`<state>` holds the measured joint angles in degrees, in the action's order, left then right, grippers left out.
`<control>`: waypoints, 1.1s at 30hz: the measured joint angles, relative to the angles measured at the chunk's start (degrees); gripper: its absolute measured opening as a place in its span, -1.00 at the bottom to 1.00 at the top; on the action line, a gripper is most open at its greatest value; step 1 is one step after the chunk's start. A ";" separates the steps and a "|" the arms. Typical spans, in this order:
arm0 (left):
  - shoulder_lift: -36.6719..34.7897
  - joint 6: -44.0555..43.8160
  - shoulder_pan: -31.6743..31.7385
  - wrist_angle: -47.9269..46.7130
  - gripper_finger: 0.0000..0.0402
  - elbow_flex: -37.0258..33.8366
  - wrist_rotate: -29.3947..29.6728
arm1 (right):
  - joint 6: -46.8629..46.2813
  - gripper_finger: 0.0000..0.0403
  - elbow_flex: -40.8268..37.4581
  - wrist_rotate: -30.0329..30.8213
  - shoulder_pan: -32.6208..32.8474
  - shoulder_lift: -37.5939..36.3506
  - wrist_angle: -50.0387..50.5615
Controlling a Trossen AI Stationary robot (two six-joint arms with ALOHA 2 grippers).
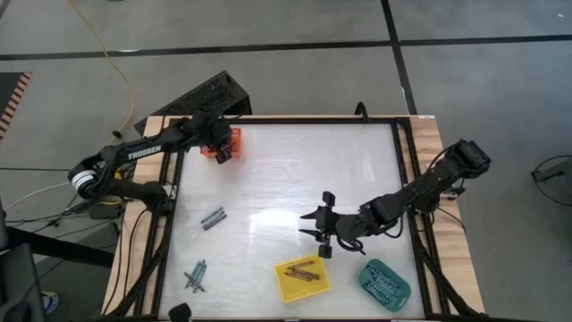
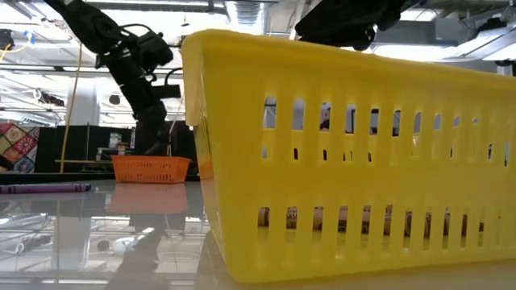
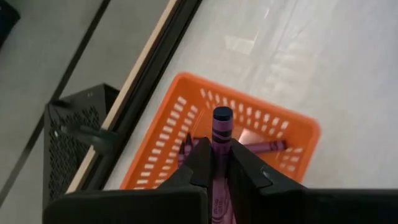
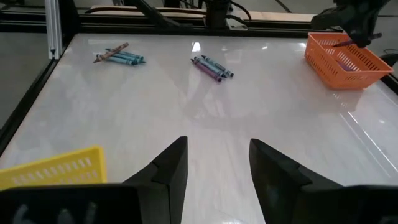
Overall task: Sort crayons
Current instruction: Put the purple crayon into the orange bin, then put the blue crayon into the green bin
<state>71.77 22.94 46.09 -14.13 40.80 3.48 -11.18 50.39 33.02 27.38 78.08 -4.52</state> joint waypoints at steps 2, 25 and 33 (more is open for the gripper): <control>0.69 0.44 0.61 -0.24 -0.94 0.00 0.03 | 0.02 -0.17 0.00 0.00 0.00 0.00 0.00; 1.48 1.86 2.99 -1.86 -0.45 -0.02 0.45 | -0.36 -0.17 0.00 0.02 -0.13 0.02 -0.12; 1.31 1.29 2.95 -1.88 -0.42 -0.02 0.47 | -0.47 -0.17 0.00 0.02 -0.13 0.02 -0.09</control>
<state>73.08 24.23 49.04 -16.01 40.77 3.94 -11.65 50.39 33.04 27.24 78.11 -4.60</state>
